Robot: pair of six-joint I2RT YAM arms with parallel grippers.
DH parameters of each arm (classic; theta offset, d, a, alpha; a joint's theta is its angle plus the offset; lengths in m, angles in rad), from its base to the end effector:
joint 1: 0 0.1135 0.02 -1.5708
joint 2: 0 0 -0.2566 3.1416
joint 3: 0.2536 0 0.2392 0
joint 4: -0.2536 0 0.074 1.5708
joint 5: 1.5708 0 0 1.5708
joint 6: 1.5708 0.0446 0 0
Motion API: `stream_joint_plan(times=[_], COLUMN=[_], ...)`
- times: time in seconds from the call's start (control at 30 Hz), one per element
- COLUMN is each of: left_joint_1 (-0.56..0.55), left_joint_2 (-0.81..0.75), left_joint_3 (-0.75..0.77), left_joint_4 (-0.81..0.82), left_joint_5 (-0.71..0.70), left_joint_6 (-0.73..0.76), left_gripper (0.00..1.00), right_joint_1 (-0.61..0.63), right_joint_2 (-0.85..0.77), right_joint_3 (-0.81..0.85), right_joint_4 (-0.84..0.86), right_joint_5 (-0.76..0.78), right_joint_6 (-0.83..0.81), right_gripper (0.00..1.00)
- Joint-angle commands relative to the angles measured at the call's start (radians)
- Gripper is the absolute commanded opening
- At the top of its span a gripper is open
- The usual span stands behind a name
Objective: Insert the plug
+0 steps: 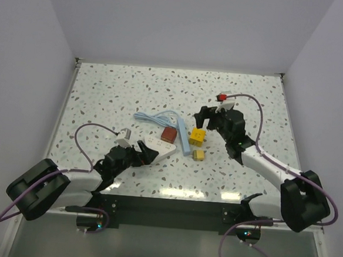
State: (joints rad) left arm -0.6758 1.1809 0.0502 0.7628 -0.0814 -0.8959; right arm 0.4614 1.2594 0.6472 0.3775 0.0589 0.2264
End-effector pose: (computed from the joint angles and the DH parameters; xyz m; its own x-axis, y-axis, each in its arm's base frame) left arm 0.1473 -0.1135 0.1243 -0.6159 -0.5036 -0.6058 0.1335 0.6912 -0.7103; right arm 0.2525 0.1226 0.2462 -0.2912 0.1055 -0.9508 -0.3364 0.9191 0.2050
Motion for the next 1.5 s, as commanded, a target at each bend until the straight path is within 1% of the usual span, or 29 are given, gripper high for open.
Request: stream_joint_plan(times=[0.0,0.07,0.13,0.27,0.4,0.5,0.53,0.6,0.63,0.7,0.77,0.83,0.87,0.93,1.0,1.03,1.07,1.13,1.2,1.33,1.47], left_joint_1=[-0.007,-0.007,-0.011,-0.027,-0.066,-0.111,-0.123,-0.163,-0.180,-0.238,-0.299,-0.333,-0.356,-0.366,-0.366,-0.366,-0.366,-0.366,-0.366,-0.363,-0.357], left_joint_2=[0.045,0.051,0.045,-0.024,-0.098,-0.133,-0.135,-0.122,-0.112,-0.072,-0.017,0.016,0.035,0.048,0.054,0.060,0.060,0.039,0.014,-0.050,-0.082], left_joint_3=[0.020,0.019,0.004,-0.029,-0.042,-0.024,-0.013,0.028,0.040,0.077,0.111,0.154,0.163,0.181,0.207,0.220,0.232,0.255,0.249,0.250,0.270], left_joint_4=[0.010,0.015,0.032,0.026,-0.026,-0.106,-0.135,-0.222,-0.241,-0.267,-0.298,-0.336,-0.341,-0.342,-0.411,-0.452,-0.539,-0.615,-0.637,-0.689,-0.737], left_joint_5=[0.023,0.046,0.057,0.055,0.032,-0.033,-0.091,-0.154,-0.217,-0.273,-0.369,-0.458,-0.480,-0.521,-0.563,-0.611,-0.635,-0.685,-0.682,-0.745,-0.804], left_joint_6=[0.090,0.120,0.140,0.187,0.245,0.288,0.295,0.310,0.314,0.325,0.324,0.322,0.322,0.315,0.281,0.244,0.223,0.163,0.157,0.098,0.081], left_gripper=[1.00,1.00,1.00,1.00,1.00,1.00,1.00,1.00,1.00,1.00,1.00,1.00,1.00,1.00,1.00,1.00,1.00,1.00,1.00,1.00,1.00], right_joint_1=[0.065,0.095,0.103,0.105,0.105,0.105,0.105,0.105,0.105,0.105,0.105,0.105,0.105,0.105,0.105,0.103,0.105,0.103,0.105,0.105,0.105], right_joint_2=[0.058,0.096,0.119,0.161,0.195,0.198,0.198,0.192,0.183,0.175,0.164,0.156,0.149,0.147,0.149,0.149,0.149,0.147,0.147,0.149,0.161], right_joint_3=[0.084,0.106,0.112,0.126,0.120,0.120,0.120,0.115,0.111,0.097,0.089,0.085,0.080,0.077,0.077,0.077,0.075,0.077,0.075,0.074,0.083], right_joint_4=[-0.015,-0.009,-0.002,-0.011,0.020,0.034,0.035,0.040,0.047,0.060,0.064,0.069,0.072,0.078,0.080,0.081,0.080,0.083,0.086,0.092,0.090], right_joint_5=[-0.103,-0.131,-0.204,-0.349,-0.419,-0.452,-0.459,-0.468,-0.472,-0.475,-0.476,-0.479,-0.481,-0.485,-0.487,-0.487,-0.487,-0.487,-0.490,-0.492,-0.491], right_joint_6=[-0.019,-0.039,-0.053,-0.157,-0.162,-0.154,-0.154,-0.154,-0.156,-0.154,-0.154,-0.156,-0.156,-0.153,-0.151,-0.151,-0.151,-0.151,-0.150,-0.148,-0.145], right_gripper=[0.92,0.92,0.93,0.94,0.94,0.94,0.94,0.94,0.94,0.94,0.95,0.95,0.95,0.95,0.95,0.95,0.95,0.95,0.95,0.95,0.95])
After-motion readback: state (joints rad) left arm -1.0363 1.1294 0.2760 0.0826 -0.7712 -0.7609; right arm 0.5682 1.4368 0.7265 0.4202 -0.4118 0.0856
